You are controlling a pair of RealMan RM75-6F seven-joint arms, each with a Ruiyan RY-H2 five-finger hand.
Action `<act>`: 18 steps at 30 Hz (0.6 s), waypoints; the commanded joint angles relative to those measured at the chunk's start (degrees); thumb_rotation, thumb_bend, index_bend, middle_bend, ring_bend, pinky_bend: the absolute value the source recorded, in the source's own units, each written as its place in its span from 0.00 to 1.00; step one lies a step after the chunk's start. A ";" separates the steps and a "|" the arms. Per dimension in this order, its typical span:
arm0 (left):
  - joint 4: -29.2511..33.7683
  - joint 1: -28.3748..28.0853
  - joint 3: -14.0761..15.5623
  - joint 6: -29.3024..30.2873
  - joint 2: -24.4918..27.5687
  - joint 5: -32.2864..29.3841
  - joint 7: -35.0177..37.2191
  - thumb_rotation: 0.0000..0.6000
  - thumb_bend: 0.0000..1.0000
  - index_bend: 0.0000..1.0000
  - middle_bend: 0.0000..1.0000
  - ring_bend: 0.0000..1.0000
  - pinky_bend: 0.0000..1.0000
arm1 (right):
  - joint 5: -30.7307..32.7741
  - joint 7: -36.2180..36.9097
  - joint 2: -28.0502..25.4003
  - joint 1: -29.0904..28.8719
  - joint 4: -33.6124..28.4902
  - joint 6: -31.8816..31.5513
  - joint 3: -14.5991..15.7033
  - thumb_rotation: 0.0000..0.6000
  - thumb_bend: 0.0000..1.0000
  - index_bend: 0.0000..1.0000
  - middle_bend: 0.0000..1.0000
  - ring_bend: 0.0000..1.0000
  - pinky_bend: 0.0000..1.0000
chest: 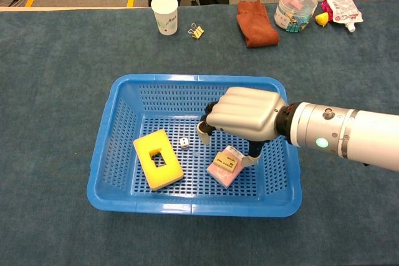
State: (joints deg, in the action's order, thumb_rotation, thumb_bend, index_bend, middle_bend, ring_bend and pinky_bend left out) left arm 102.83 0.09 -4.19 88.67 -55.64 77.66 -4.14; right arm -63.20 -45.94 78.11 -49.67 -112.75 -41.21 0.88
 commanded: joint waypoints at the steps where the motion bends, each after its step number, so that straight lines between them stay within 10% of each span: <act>1: -0.19 0.06 -0.04 -0.02 0.05 -0.01 0.32 1.00 0.23 0.32 0.32 0.23 0.24 | 1.79 -2.35 1.97 -1.37 1.28 -1.18 1.73 1.00 0.00 0.36 0.35 0.23 0.45; 18: -1.13 0.46 -0.18 -0.02 0.47 0.04 1.85 1.00 0.23 0.32 0.32 0.23 0.24 | 5.78 -6.42 8.04 -4.30 5.10 -5.13 4.28 1.00 0.00 0.36 0.35 0.23 0.45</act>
State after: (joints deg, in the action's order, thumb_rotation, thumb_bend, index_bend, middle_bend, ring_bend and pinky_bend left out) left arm 101.73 0.53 -4.38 88.64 -55.18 77.69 -2.32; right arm -57.57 -52.16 85.95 -53.80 -107.78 -46.19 5.00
